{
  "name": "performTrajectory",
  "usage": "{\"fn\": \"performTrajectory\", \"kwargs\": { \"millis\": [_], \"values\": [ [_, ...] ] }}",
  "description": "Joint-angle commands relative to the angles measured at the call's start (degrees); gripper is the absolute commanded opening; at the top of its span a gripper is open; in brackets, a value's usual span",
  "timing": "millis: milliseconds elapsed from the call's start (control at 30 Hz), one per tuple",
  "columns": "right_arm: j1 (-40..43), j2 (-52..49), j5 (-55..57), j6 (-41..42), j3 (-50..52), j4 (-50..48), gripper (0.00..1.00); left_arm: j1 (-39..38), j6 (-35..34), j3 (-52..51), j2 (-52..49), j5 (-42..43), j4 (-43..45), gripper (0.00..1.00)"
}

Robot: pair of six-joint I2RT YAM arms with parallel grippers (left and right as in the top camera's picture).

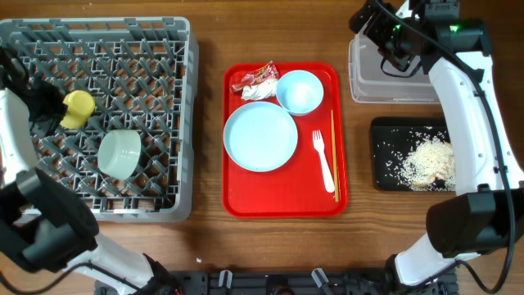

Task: Sort waste into correct bins and load items into the dishwasher rack
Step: 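Reposition the yellow cup upright in the rack with the left gripper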

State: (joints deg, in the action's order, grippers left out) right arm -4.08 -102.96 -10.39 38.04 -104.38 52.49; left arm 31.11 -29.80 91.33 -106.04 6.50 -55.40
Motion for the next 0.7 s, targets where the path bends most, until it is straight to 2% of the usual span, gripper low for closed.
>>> {"fn": "performTrajectory", "kwargs": {
  "millis": [0,67,233,400,667],
  "values": [
    [-0.1,-0.7,0.8,-0.3,0.2,-0.1,1.0,-3.5,1.4,2.0,8.5,4.9,-1.3,0.04],
    [-0.1,-0.7,0.8,-0.3,0.2,-0.1,1.0,-6.8,4.2,1.9,9.3,3.9,-1.5,0.04],
    [-0.1,-0.7,0.8,-0.3,0.2,-0.1,1.0,-12.5,3.7,1.2,5.6,-9.8,-1.0,0.04],
    [-0.1,-0.7,0.8,-0.4,0.2,-0.1,1.0,-11.0,3.7,1.2,-0.7,-10.7,-1.0,0.04],
    [-0.1,-0.7,0.8,-0.3,0.2,-0.1,1.0,-5.9,2.3,1.2,-1.4,-10.6,-0.3,0.04]
  ]
}}
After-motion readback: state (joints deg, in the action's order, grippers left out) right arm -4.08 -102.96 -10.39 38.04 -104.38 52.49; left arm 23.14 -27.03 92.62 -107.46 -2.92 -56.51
